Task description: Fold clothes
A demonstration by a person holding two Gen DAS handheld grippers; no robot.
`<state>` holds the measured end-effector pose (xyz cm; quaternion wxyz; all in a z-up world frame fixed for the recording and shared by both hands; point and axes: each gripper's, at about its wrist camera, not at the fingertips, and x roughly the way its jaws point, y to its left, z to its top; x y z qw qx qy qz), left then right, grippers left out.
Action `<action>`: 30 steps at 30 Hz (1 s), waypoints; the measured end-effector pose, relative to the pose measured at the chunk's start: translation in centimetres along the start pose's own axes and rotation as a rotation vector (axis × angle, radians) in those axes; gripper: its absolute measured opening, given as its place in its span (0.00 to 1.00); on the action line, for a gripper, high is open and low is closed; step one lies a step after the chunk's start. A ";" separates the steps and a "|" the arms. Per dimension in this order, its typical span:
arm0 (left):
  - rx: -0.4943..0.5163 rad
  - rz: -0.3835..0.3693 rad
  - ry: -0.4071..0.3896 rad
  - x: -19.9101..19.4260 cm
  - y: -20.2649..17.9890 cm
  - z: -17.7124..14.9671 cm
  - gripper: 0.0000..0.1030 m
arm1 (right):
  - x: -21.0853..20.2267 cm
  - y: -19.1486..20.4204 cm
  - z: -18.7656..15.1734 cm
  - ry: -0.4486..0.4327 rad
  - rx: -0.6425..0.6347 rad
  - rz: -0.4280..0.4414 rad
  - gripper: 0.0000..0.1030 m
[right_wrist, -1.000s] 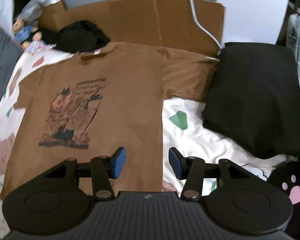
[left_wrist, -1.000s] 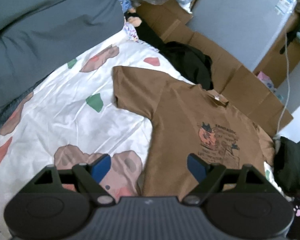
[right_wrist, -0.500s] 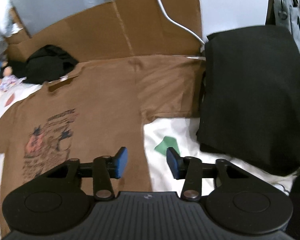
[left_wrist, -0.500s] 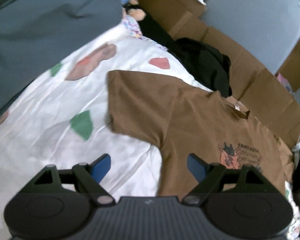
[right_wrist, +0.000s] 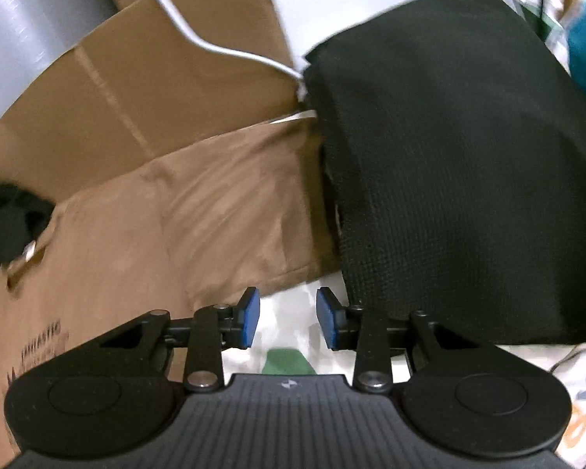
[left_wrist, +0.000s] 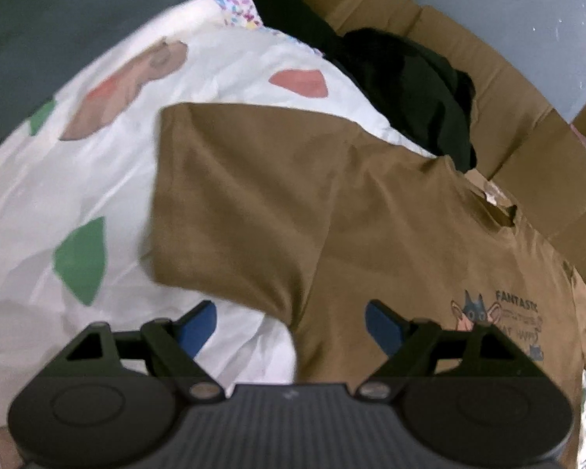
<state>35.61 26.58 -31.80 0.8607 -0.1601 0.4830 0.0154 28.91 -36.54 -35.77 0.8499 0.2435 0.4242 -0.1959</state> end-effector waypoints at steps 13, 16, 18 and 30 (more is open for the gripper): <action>0.060 -0.010 0.054 2.5 -1.0 -0.7 0.83 | 3.9 0.2 0.5 -0.041 0.122 -0.157 0.35; 0.065 -0.003 0.061 2.8 -0.9 -0.7 0.83 | 4.8 0.2 0.6 -0.045 0.143 -0.175 0.35; 0.068 0.002 0.065 3.0 -0.8 -0.8 0.83 | 5.2 0.2 0.8 -0.048 0.148 -0.193 0.34; 0.103 -0.025 0.056 3.1 -1.4 -0.6 0.83 | 3.7 0.3 0.3 -0.063 0.119 -0.307 0.08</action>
